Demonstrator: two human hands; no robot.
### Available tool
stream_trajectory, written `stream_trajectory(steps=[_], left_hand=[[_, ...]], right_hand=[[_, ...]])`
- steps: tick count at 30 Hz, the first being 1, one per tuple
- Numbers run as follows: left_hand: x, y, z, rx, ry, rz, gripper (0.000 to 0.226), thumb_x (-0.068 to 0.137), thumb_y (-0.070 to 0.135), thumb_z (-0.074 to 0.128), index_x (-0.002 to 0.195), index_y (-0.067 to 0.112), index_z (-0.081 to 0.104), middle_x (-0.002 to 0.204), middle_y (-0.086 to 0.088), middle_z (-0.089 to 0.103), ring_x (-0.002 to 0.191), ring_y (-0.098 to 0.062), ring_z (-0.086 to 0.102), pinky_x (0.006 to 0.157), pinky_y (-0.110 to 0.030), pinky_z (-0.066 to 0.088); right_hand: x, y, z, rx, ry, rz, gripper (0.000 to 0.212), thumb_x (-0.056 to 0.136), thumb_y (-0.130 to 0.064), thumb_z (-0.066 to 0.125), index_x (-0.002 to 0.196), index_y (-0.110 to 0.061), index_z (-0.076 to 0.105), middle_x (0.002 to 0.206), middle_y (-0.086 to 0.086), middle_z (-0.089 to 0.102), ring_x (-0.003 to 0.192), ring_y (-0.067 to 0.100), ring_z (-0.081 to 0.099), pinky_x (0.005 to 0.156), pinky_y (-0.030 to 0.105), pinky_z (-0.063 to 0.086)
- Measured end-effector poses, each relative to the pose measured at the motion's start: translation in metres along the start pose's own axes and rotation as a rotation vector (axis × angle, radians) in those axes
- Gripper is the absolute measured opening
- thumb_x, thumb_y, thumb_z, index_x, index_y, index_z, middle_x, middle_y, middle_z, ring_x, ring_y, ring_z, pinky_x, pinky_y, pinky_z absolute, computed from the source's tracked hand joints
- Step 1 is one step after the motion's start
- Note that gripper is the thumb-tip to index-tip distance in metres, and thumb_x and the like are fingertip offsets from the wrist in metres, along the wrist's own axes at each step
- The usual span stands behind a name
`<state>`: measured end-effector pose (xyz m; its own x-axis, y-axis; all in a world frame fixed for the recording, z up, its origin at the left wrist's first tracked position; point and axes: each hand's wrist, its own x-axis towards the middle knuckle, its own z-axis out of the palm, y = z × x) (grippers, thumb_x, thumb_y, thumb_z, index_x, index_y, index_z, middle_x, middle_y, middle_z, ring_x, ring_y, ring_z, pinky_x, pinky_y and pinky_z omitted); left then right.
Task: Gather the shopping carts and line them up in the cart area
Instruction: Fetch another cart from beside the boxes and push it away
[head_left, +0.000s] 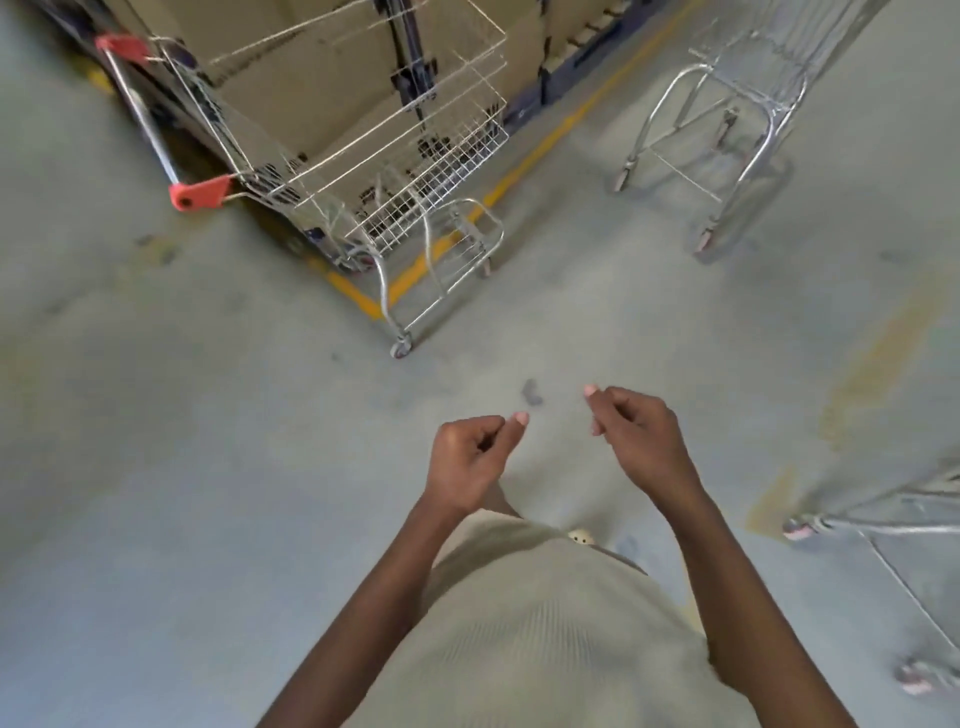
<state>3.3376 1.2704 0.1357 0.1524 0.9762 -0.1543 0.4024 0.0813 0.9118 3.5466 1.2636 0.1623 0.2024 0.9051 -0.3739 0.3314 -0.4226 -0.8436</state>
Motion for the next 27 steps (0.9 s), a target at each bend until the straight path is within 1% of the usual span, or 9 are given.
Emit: stream_trajectory(steps=[2, 4, 6, 8, 10, 13, 16, 20, 27], left_hand=[[0.013, -0.007, -0.01, -0.01, 0.059, -0.062, 0.06, 0.098, 0.045, 0.062, 0.055, 0.013, 0.036, 0.049, 0.004, 0.031, 0.048, -0.011, 0.033, 0.052, -0.03, 0.028], [0.023, -0.015, -0.026, -0.024, 0.089, -0.1, 0.049, 0.095, 0.05, 0.063, 0.062, 0.015, 0.054, 0.053, 0.006, 0.049, 0.052, -0.011, 0.052, 0.056, -0.029, 0.038], [0.035, -0.027, -0.053, -0.006, 0.101, -0.122, 0.033, 0.09, 0.058, 0.062, 0.085, 0.026, 0.07, 0.077, 0.014, 0.067, 0.072, -0.008, 0.065, 0.065, -0.031, 0.047], [0.047, -0.042, -0.091, 0.045, 0.128, -0.113, 0.044, 0.086, 0.064, 0.059, 0.113, 0.032, 0.071, 0.111, 0.019, 0.068, 0.099, -0.005, 0.065, 0.08, -0.029, 0.052], [0.06, -0.061, -0.136, 0.093, 0.181, -0.099, 0.054, 0.087, 0.065, 0.057, 0.13, 0.032, 0.064, 0.129, 0.017, 0.061, 0.117, -0.004, 0.057, 0.098, -0.03, 0.047], [0.07, -0.095, -0.207, 0.106, 0.289, -0.152, 0.059, 0.09, 0.059, 0.059, 0.142, 0.031, 0.054, 0.142, 0.012, 0.053, 0.132, -0.008, 0.047, 0.111, -0.034, 0.04], [0.076, -0.125, -0.276, 0.092, 0.39, -0.213, 0.063, 0.089, 0.063, 0.057, 0.145, 0.035, 0.049, 0.145, 0.012, 0.049, 0.132, -0.01, 0.048, 0.111, -0.039, 0.041], [0.088, -0.145, -0.353, 0.014, 0.507, -0.287, 0.062, 0.087, 0.067, 0.056, 0.143, 0.041, 0.049, 0.137, 0.018, 0.051, 0.124, -0.002, 0.051, 0.104, -0.036, 0.046], [0.137, -0.163, -0.431, -0.125, 0.523, -0.335, 0.059, 0.086, 0.064, 0.059, 0.139, 0.039, 0.054, 0.136, 0.016, 0.057, 0.121, 0.002, 0.055, 0.098, -0.033, 0.05]], right_hand=[[0.011, -0.01, 0.013, 0.039, -0.104, 0.001, 0.046, 0.101, -0.049, 0.059, 0.067, -0.017, 0.063, 0.068, 0.011, 0.062, 0.059, 0.012, 0.052, 0.065, 0.033, 0.042], [0.023, -0.022, 0.026, 0.025, -0.235, -0.021, 0.042, 0.101, -0.048, 0.059, 0.074, -0.016, 0.064, 0.074, 0.006, 0.067, 0.064, 0.011, 0.056, 0.071, 0.034, 0.045], [0.038, -0.035, 0.049, -0.053, -0.326, -0.052, 0.035, 0.1, -0.047, 0.061, 0.079, -0.019, 0.066, 0.083, -0.003, 0.071, 0.074, 0.011, 0.062, 0.078, 0.034, 0.048], [0.06, -0.053, 0.083, -0.111, -0.402, -0.087, 0.021, 0.099, -0.045, 0.064, 0.087, -0.028, 0.07, 0.094, -0.015, 0.071, 0.09, 0.005, 0.064, 0.082, 0.03, 0.047], [0.085, -0.078, 0.13, -0.126, -0.484, -0.138, 0.008, 0.097, -0.043, 0.068, 0.1, -0.037, 0.072, 0.111, -0.025, 0.069, 0.106, 0.001, 0.062, 0.089, 0.029, 0.048], [0.117, -0.124, 0.211, -0.161, -0.62, -0.211, 0.02, 0.097, -0.049, 0.066, 0.115, -0.044, 0.069, 0.128, -0.029, 0.062, 0.123, -0.002, 0.054, 0.102, 0.034, 0.047], [0.143, -0.176, 0.291, -0.227, -0.732, -0.302, 0.028, 0.098, -0.052, 0.062, 0.124, -0.041, 0.066, 0.132, -0.029, 0.06, 0.127, -0.005, 0.051, 0.107, 0.035, 0.045], [0.165, -0.239, 0.375, -0.313, -0.844, -0.404, 0.032, 0.098, -0.055, 0.061, 0.127, -0.041, 0.064, 0.13, -0.025, 0.061, 0.126, -0.004, 0.051, 0.109, 0.038, 0.043], [0.201, -0.306, 0.444, -0.288, -0.891, -0.451, 0.027, 0.099, -0.044, 0.064, 0.125, -0.035, 0.067, 0.127, -0.023, 0.063, 0.124, -0.003, 0.052, 0.108, 0.034, 0.044]])
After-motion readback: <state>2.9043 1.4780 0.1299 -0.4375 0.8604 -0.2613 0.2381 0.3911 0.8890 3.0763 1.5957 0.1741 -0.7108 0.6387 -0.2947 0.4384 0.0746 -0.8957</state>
